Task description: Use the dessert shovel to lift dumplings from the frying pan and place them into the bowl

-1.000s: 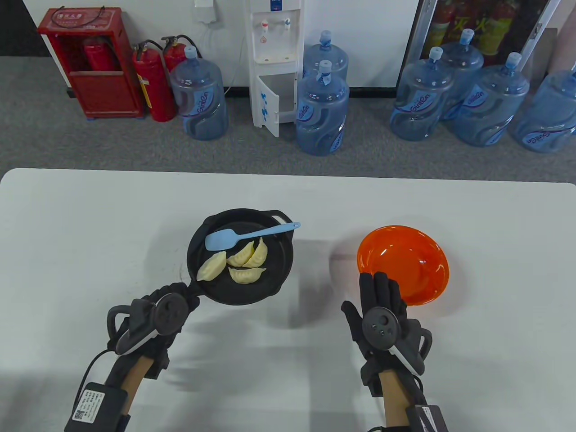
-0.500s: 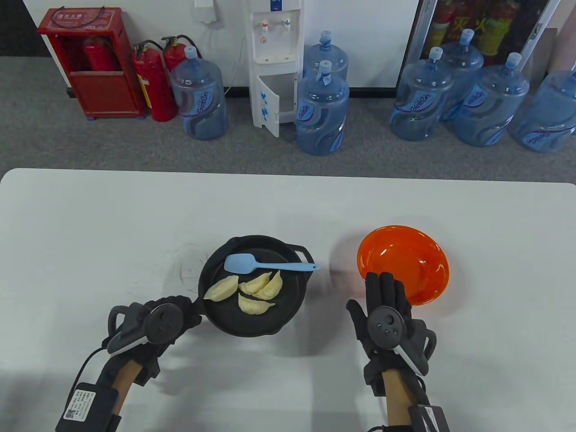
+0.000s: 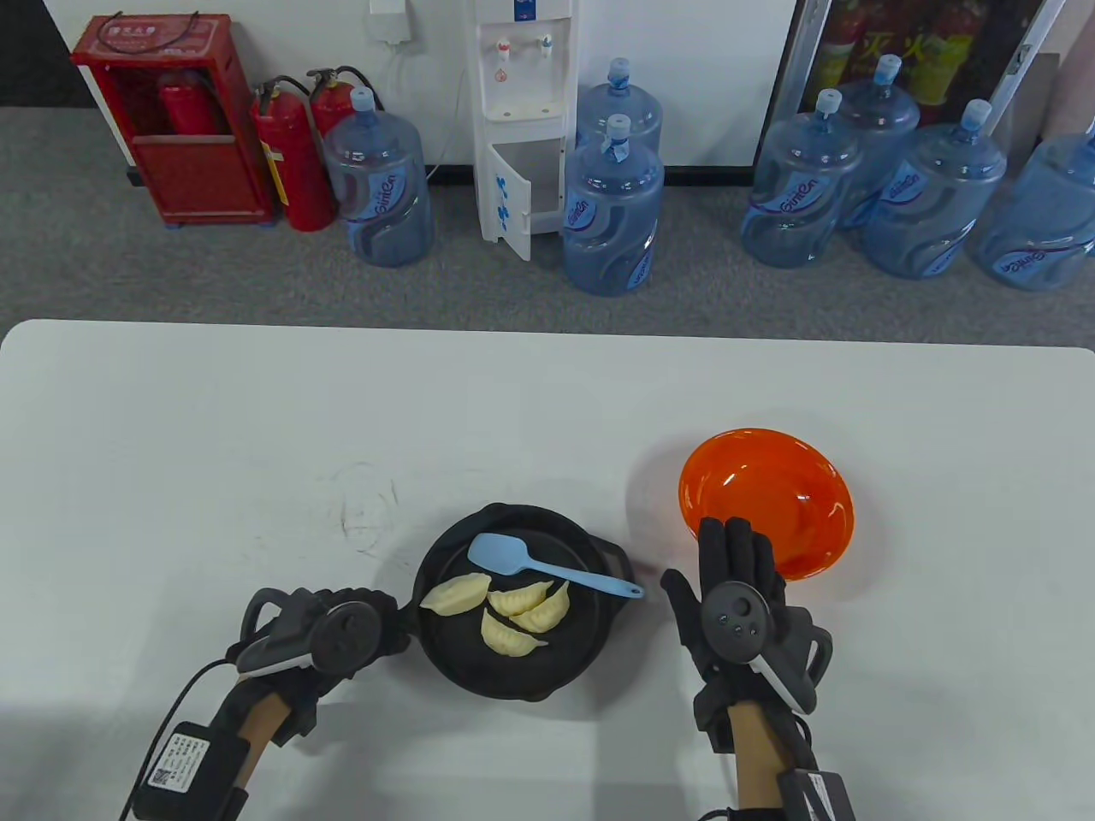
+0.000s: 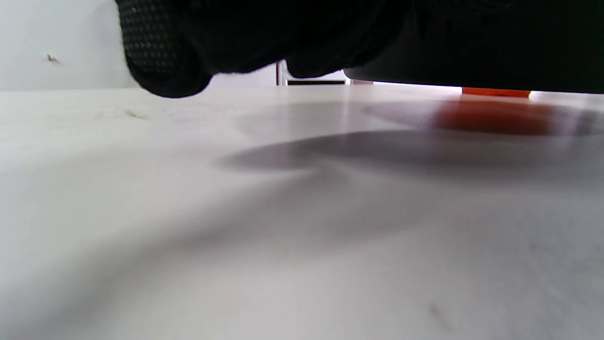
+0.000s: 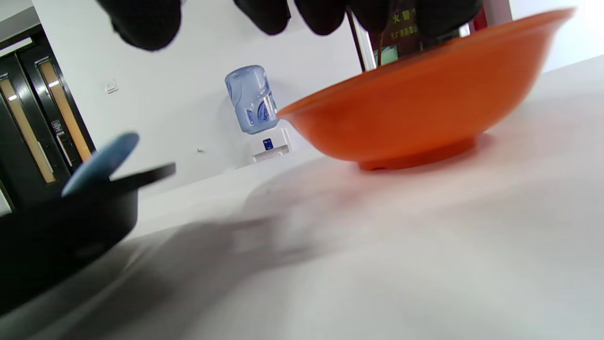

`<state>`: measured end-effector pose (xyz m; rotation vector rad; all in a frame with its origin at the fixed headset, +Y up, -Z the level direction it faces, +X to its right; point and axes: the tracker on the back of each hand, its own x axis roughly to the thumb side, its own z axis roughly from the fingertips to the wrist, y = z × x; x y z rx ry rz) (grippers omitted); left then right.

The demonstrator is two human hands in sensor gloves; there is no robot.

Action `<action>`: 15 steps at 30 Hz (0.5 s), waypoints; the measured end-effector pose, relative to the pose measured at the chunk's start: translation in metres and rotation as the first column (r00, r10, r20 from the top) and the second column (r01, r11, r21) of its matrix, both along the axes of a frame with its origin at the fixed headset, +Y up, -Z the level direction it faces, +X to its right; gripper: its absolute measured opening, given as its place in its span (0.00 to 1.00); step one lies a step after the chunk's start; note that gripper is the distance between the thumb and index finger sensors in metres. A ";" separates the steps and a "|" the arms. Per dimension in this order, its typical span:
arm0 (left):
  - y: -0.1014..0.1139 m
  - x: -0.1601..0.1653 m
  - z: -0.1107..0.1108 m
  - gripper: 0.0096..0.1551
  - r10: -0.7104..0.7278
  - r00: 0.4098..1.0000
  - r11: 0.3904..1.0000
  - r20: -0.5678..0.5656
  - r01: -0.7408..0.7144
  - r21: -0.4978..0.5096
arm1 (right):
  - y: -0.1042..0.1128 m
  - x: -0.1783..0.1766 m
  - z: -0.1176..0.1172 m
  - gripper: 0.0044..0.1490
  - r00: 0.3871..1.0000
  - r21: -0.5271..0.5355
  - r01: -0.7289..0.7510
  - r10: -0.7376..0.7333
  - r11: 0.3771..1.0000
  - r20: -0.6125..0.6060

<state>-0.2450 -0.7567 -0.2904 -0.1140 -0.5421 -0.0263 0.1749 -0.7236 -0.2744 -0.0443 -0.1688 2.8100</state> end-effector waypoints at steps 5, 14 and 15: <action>-0.006 0.006 0.001 0.31 -0.035 0.999 0.999 0.017 0.036 -0.013 | 0.000 0.000 0.000 0.50 1.000 -0.007 -0.007 0.007 1.000 0.002; -0.012 0.006 -0.001 0.32 -0.057 0.998 0.996 -0.002 0.057 -0.072 | -0.001 -0.010 -0.004 0.49 1.000 -0.014 -0.013 0.013 1.000 -0.027; -0.012 0.006 0.000 0.32 -0.067 0.998 0.995 -0.003 0.067 -0.076 | -0.001 -0.013 -0.004 0.48 0.999 -0.007 -0.018 0.017 1.000 -0.035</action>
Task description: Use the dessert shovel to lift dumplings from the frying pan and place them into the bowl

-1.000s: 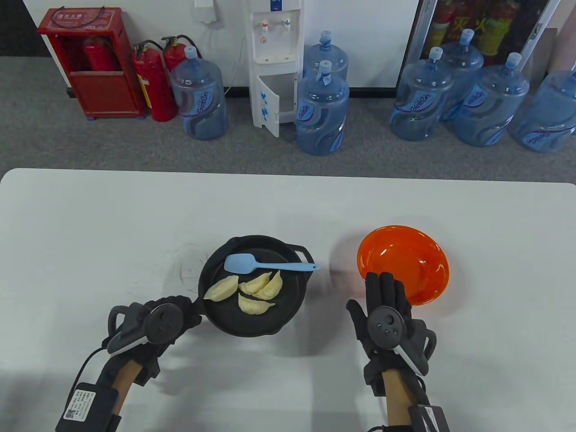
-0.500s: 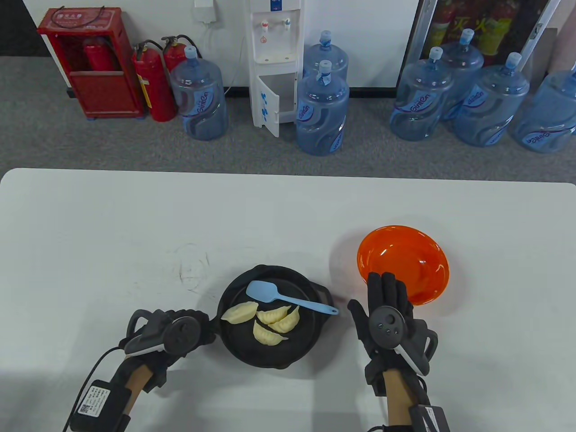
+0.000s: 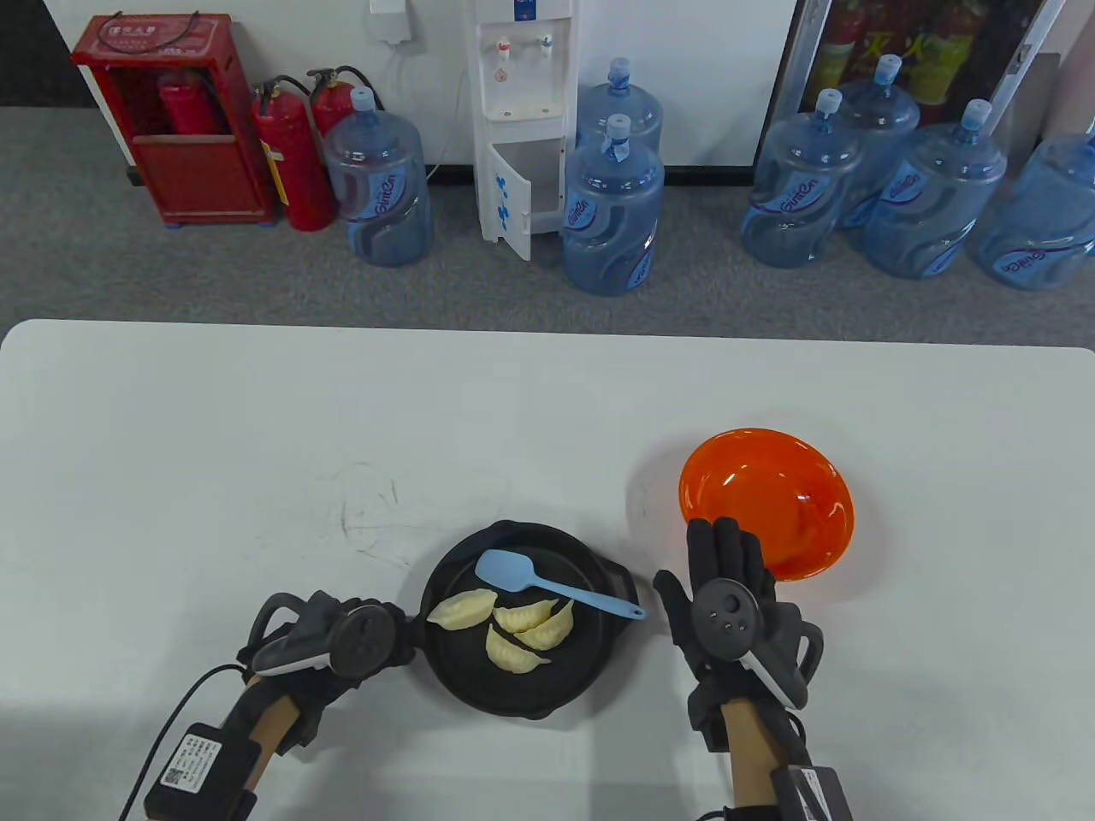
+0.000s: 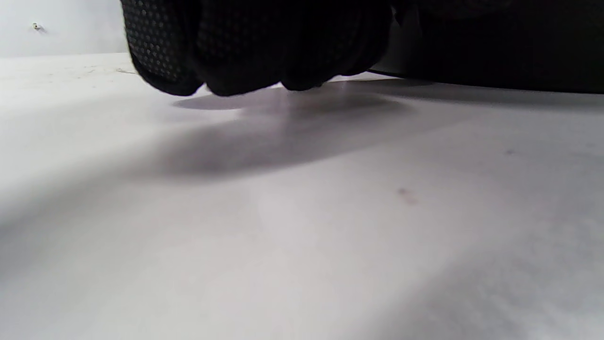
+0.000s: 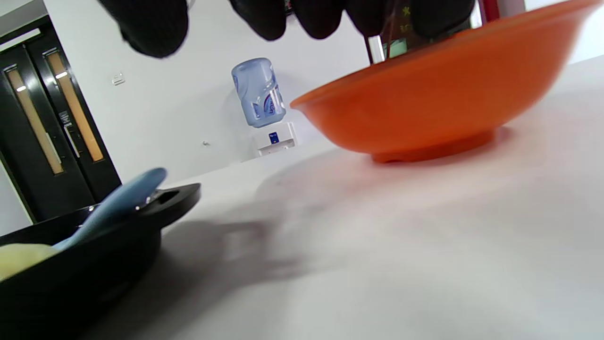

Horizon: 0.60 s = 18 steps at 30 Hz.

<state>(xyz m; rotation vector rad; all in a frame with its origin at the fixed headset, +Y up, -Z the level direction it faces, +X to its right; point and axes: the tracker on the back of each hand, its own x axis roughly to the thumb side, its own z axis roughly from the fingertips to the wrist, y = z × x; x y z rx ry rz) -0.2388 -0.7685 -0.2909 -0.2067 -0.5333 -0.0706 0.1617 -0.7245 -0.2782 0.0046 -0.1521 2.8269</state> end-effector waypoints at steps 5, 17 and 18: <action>0.000 0.000 0.000 0.32 -0.012 1.000 1.000 -0.004 0.012 -0.007 | 0.004 -0.019 0.002 0.45 0.997 0.042 -0.057 0.059 0.998 -0.056; 0.001 0.002 0.001 0.32 -0.059 0.998 0.998 0.004 0.059 0.008 | -0.003 -0.068 0.001 0.37 0.951 0.028 -0.234 0.235 0.972 -0.202; 0.001 0.002 0.001 0.32 -0.057 0.998 0.998 0.003 0.057 0.005 | -0.003 -0.072 -0.001 0.36 0.940 0.023 -0.262 0.261 0.965 -0.218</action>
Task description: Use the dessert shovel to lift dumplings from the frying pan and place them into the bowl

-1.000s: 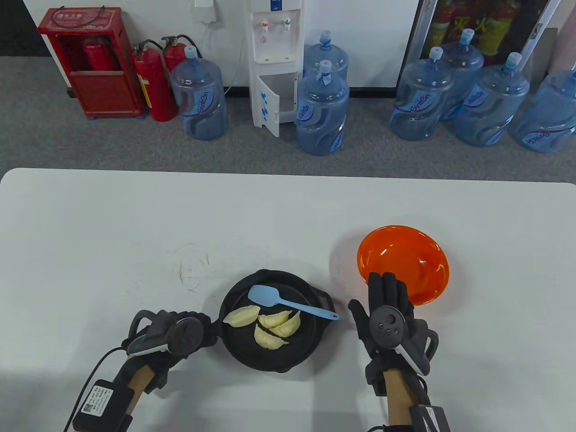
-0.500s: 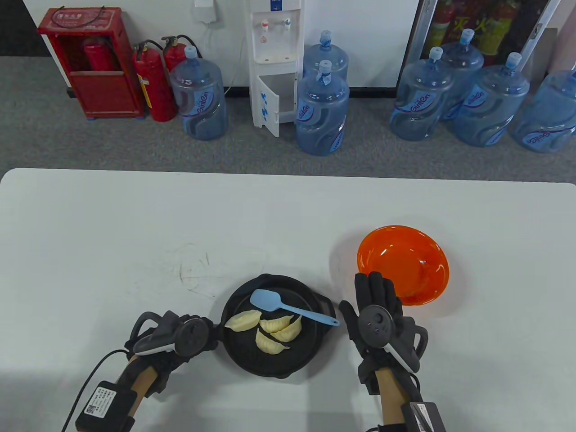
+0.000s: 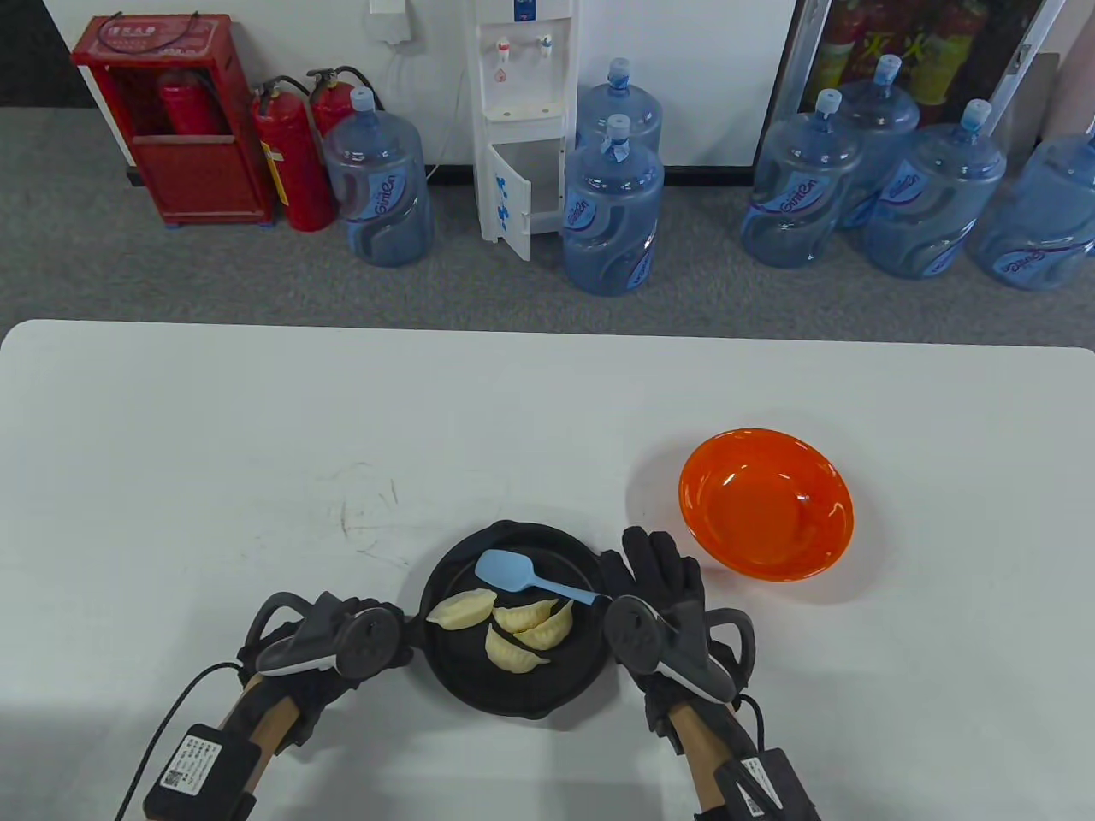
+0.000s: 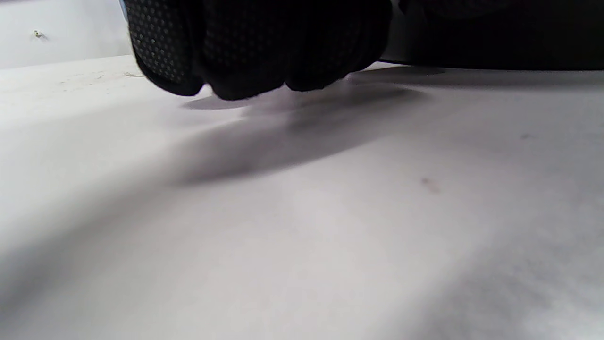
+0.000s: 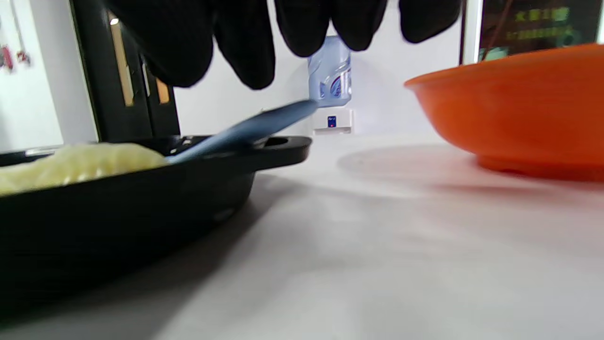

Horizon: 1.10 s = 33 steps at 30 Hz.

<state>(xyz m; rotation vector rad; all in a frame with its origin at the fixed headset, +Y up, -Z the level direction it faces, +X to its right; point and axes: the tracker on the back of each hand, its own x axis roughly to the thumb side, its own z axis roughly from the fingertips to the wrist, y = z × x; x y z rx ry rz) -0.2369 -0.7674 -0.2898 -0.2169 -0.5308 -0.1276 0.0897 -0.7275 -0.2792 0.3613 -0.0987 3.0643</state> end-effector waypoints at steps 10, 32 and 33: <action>0.000 0.000 0.000 0.32 -0.001 1.000 1.000 -0.002 0.001 -0.008 | -0.010 -0.025 -0.016 0.31 0.985 -0.082 -0.167 0.162 0.983 -0.063; -0.001 -0.001 -0.002 0.32 -0.002 1.000 0.999 -0.012 0.001 -0.042 | 0.020 -0.023 -0.007 0.32 0.995 0.029 -0.102 0.102 0.994 -0.022; -0.001 -0.001 -0.002 0.32 -0.002 1.000 0.999 -0.013 0.002 -0.041 | 0.024 -0.020 -0.003 0.31 0.994 0.030 -0.102 0.103 0.994 -0.036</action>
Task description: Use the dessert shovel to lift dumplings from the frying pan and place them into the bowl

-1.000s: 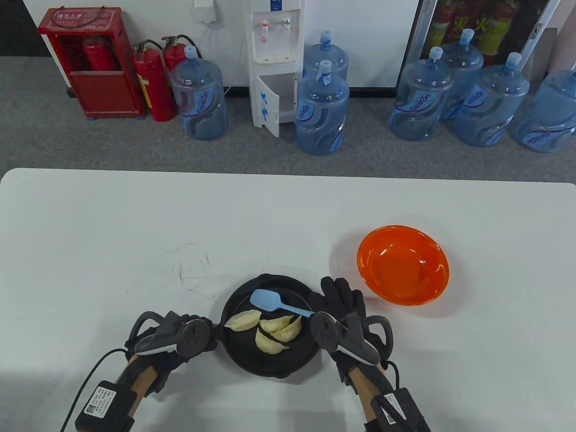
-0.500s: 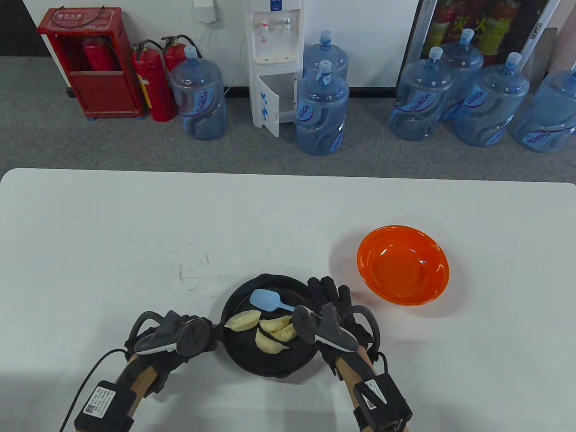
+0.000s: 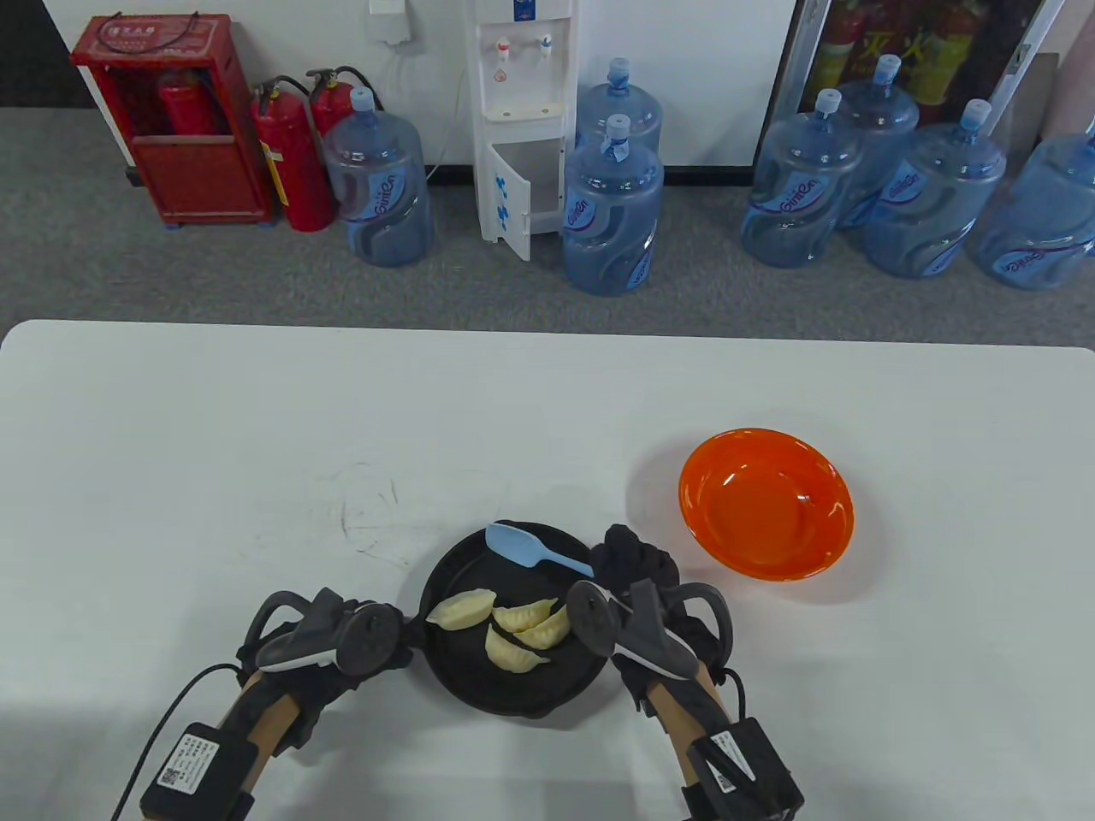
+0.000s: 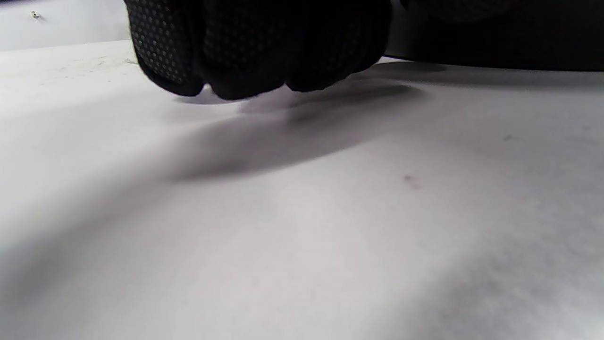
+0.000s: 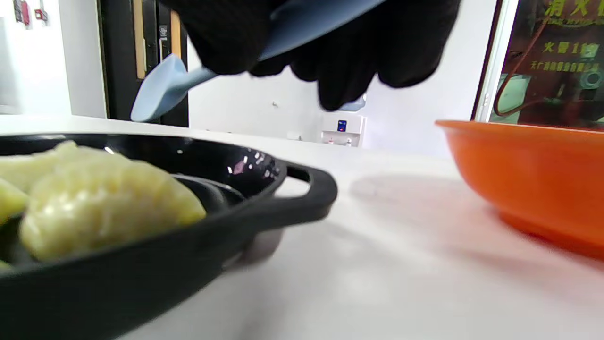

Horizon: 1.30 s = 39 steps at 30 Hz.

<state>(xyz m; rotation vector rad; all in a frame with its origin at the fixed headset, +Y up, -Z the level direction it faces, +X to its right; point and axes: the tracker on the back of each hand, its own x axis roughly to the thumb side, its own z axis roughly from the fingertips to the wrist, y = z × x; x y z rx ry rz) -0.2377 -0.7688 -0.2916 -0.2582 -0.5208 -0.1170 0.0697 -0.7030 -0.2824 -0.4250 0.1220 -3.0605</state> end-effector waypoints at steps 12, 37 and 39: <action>0.000 0.000 0.000 0.32 -0.004 1.000 1.000 -0.003 0.004 0.006 | 0.013 0.035 0.032 0.30 0.987 0.127 0.154 -0.146 0.980 -0.068; -0.001 0.001 0.000 0.32 -0.012 1.000 1.000 -0.004 0.012 0.007 | 0.006 0.020 0.048 0.24 0.980 0.174 0.006 0.029 0.985 -0.196; -0.001 0.001 0.001 0.32 -0.013 1.000 1.000 -0.004 0.013 0.007 | 0.003 0.017 0.048 0.24 0.978 0.154 -0.009 0.041 0.988 -0.203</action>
